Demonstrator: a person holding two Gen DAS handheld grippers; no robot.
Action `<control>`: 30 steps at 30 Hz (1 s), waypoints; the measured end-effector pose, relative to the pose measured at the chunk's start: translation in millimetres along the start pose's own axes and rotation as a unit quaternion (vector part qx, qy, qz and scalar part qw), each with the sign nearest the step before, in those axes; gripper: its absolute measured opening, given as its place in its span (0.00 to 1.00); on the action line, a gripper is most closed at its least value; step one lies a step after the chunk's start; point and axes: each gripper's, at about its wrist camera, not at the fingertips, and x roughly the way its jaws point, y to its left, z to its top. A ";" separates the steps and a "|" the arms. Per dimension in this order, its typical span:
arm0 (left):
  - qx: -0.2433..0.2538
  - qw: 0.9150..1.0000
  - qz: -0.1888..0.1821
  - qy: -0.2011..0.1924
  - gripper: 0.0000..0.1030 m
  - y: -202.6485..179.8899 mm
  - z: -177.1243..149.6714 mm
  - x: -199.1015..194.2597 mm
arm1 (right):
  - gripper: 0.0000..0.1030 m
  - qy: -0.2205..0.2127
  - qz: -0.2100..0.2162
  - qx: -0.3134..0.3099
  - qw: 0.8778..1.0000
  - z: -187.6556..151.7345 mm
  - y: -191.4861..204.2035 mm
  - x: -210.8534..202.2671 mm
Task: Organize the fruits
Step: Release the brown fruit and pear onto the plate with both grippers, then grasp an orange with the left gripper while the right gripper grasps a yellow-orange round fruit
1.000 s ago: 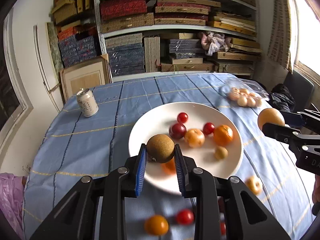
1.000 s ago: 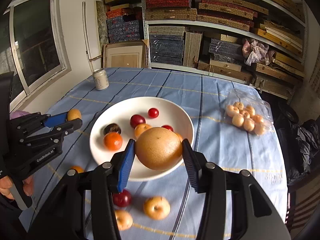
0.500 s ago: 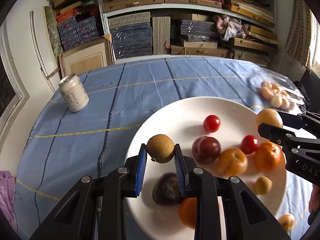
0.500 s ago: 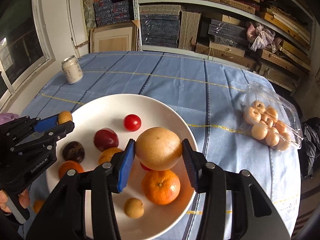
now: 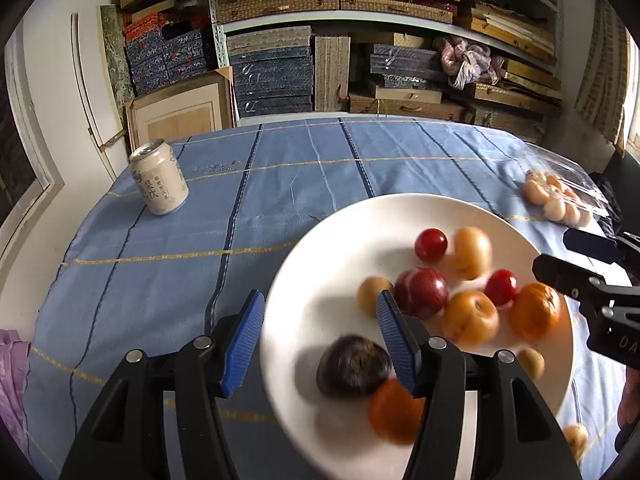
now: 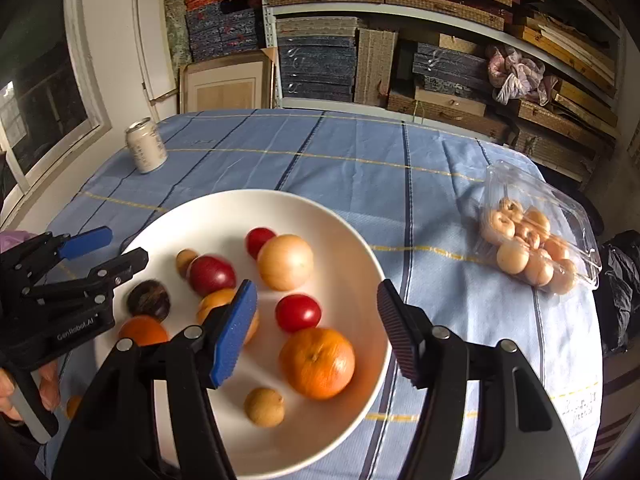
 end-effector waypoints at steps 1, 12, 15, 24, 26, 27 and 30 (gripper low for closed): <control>0.002 1.000 0.001 -0.001 0.58 0.0 -2.3 -4.8 | 0.59 0.000 0.002 -0.002 1.000 -3.7 2.0 -5.8; 0.020 0.999 -0.023 -0.018 0.61 -9.9 -51.9 -85.7 | 0.61 -0.021 0.028 -0.033 0.999 -60.9 40.1 -94.9; 0.020 0.999 -0.026 -0.025 0.72 -11.2 -73.3 -109.5 | 0.79 -0.021 0.032 -0.041 0.998 -87.8 51.7 -117.9; 0.004 0.999 -0.036 -0.032 0.94 -11.9 -136.8 -150.2 | 0.91 -0.037 0.033 -0.018 0.999 -153.2 56.3 -156.9; 0.008 0.999 -0.023 -0.035 0.94 -15.9 -147.9 -150.1 | 0.91 -0.030 0.035 -0.008 0.999 -164.3 56.4 -154.0; 0.009 0.999 -0.019 -0.035 0.94 -16.7 -150.9 -149.0 | 0.91 -0.026 0.036 -0.004 0.999 -170.9 57.2 -151.4; 0.004 1.000 -0.005 -0.026 0.94 -16.8 -156.5 -136.4 | 0.91 -0.013 0.036 -0.006 0.999 -187.7 64.8 -140.7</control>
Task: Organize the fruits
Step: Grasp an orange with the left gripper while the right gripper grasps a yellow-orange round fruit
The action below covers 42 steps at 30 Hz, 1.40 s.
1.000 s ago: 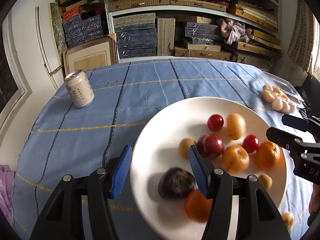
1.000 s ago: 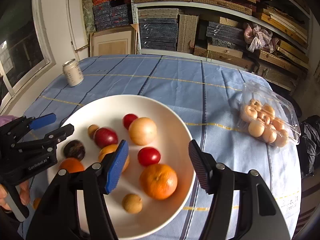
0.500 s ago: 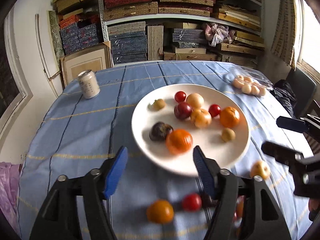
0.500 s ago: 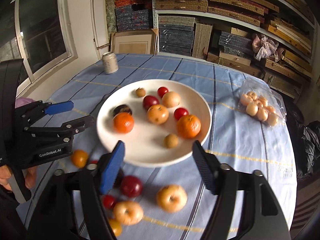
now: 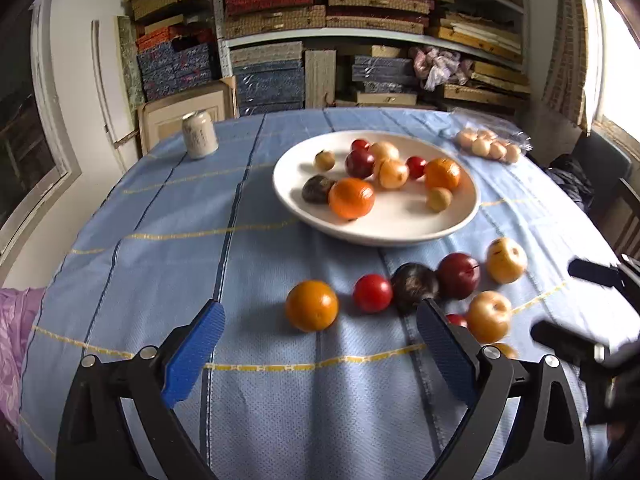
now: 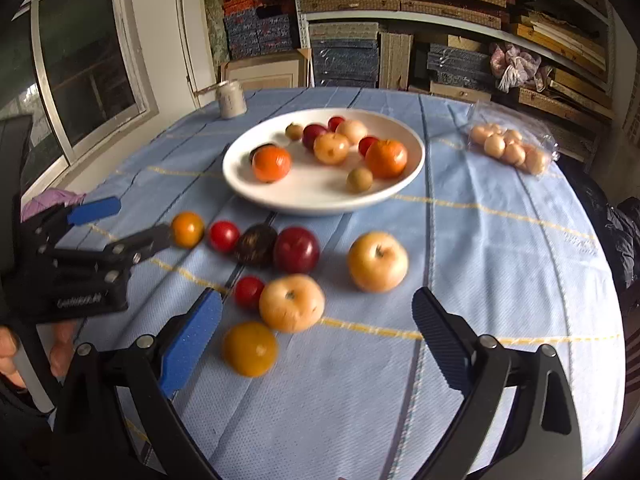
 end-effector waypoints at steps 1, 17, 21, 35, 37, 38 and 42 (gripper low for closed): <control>-0.003 1.000 0.002 0.003 0.94 2.5 -0.1 4.0 | 0.91 0.005 -0.003 -0.009 1.000 -6.1 6.6 4.7; -0.015 1.000 0.011 0.017 0.92 14.1 1.3 37.3 | 0.40 0.055 0.016 -0.065 0.996 -29.2 38.6 39.0; -0.015 0.999 0.000 0.031 0.72 15.6 -1.2 45.4 | 0.36 0.056 0.024 -0.062 0.996 -29.5 37.6 41.2; 0.004 1.000 0.015 0.027 0.55 6.2 -0.7 53.7 | 0.36 0.054 0.043 -0.046 0.997 -29.3 30.2 39.1; -0.005 0.999 0.008 0.043 0.55 9.1 -0.3 60.0 | 0.36 0.053 0.042 -0.044 0.997 -29.0 29.8 38.9; -0.014 0.999 0.004 0.052 0.55 12.4 -0.4 63.7 | 0.36 0.053 0.044 -0.043 0.997 -28.9 29.5 38.9; -0.037 0.997 -0.015 0.062 0.37 21.2 -0.9 67.5 | 0.36 0.053 0.049 -0.039 0.997 -28.6 28.2 38.9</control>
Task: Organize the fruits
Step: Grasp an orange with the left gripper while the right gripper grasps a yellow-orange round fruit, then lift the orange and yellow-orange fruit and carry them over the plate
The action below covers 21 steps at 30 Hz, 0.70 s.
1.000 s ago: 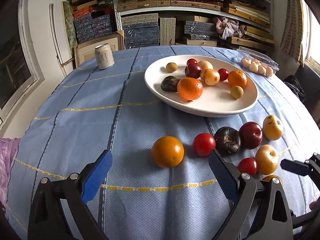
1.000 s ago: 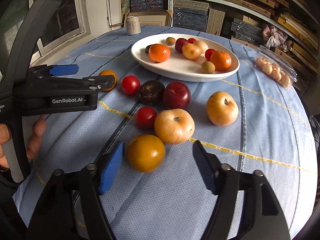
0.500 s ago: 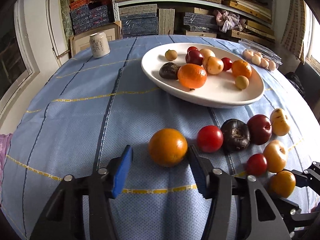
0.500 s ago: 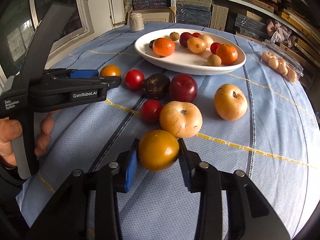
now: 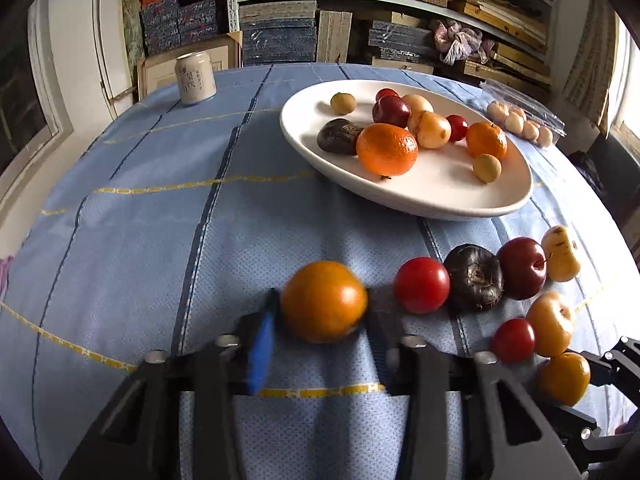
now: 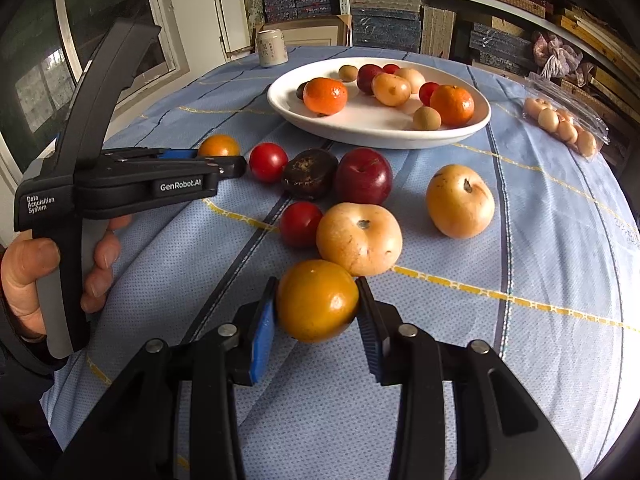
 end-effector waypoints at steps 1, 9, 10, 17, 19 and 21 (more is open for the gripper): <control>-0.003 1.000 -0.001 -0.001 0.37 1.6 -0.5 -0.6 | 0.36 0.000 0.001 0.000 1.000 0.2 0.0 0.2; -0.012 0.999 -0.004 -0.035 0.37 4.6 -1.9 -13.9 | 0.36 -0.004 0.001 0.005 1.000 -0.2 -0.9 -0.9; -0.013 0.999 -0.004 -0.037 0.37 4.7 -1.7 -14.5 | 0.36 -0.005 -0.001 0.002 1.000 -0.3 0.1 -1.4; -0.021 0.999 -0.003 -0.033 0.37 6.3 -1.4 -12.5 | 0.36 -0.010 -0.002 0.000 1.000 -0.4 0.9 -2.9; -0.020 0.999 -0.001 -0.032 0.37 6.2 -1.2 -11.9 | 0.36 -0.011 -0.002 0.001 1.000 -0.8 0.5 -3.5; -0.018 0.999 0.004 -0.032 0.37 5.5 -1.3 -12.1 | 0.36 -0.012 -0.004 0.000 1.000 -0.8 0.7 -4.0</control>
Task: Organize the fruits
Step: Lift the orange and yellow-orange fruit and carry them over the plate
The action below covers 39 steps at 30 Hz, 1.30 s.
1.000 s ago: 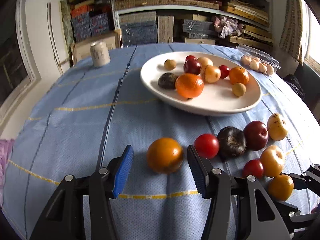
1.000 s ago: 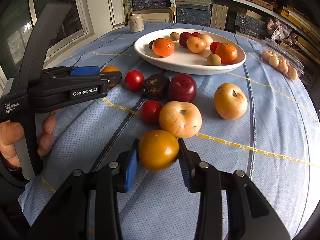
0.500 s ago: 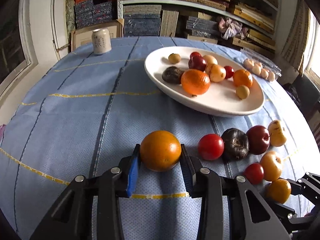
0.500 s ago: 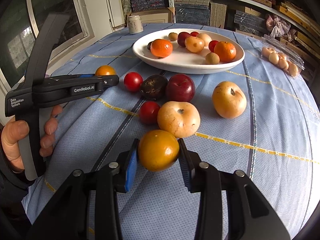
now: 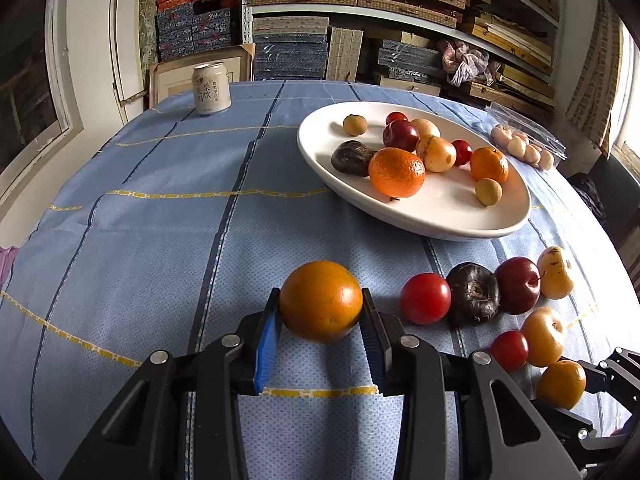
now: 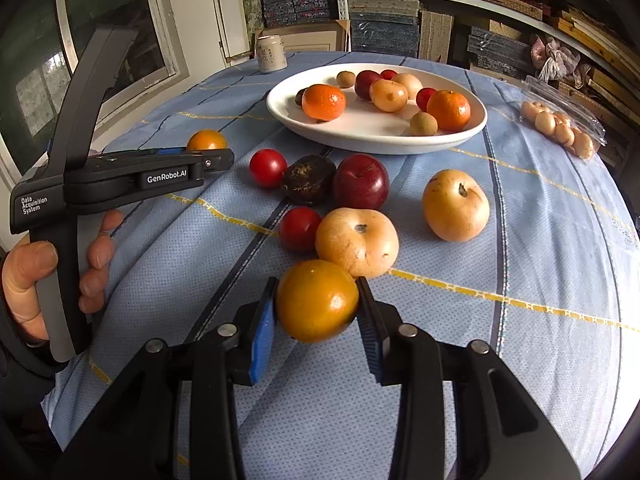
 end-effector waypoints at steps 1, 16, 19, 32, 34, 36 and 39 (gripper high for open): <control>0.002 1.000 0.003 0.000 0.37 -0.8 -0.1 -0.1 | 0.36 -0.001 0.000 -0.001 1.000 -0.3 0.3 -0.5; 0.029 0.999 0.009 -0.024 0.37 -13.6 5.9 -33.5 | 0.36 -0.026 -0.019 -0.004 0.999 10.9 -3.2 -26.9; 0.033 0.999 0.005 -0.033 0.37 -16.6 8.4 -44.7 | 0.36 -0.036 -0.024 -0.006 0.999 18.4 -6.0 -39.1; 0.057 0.997 -0.022 -0.045 0.37 -35.1 40.6 -62.5 | 0.36 -0.062 -0.033 0.007 0.998 70.1 -36.2 -68.3; 0.062 0.997 -0.025 -0.046 0.37 -38.1 49.3 -60.7 | 0.36 -0.060 -0.033 0.012 0.998 83.7 -46.3 -69.3; 0.068 0.996 -0.024 -0.049 0.37 -41.2 60.1 -56.7 | 0.36 -0.058 -0.035 0.015 0.998 96.7 -55.7 -67.9; 0.066 0.996 -0.027 -0.044 0.37 -42.5 77.8 -46.2 | 0.36 -0.055 -0.037 0.018 0.998 117.0 -68.7 -62.4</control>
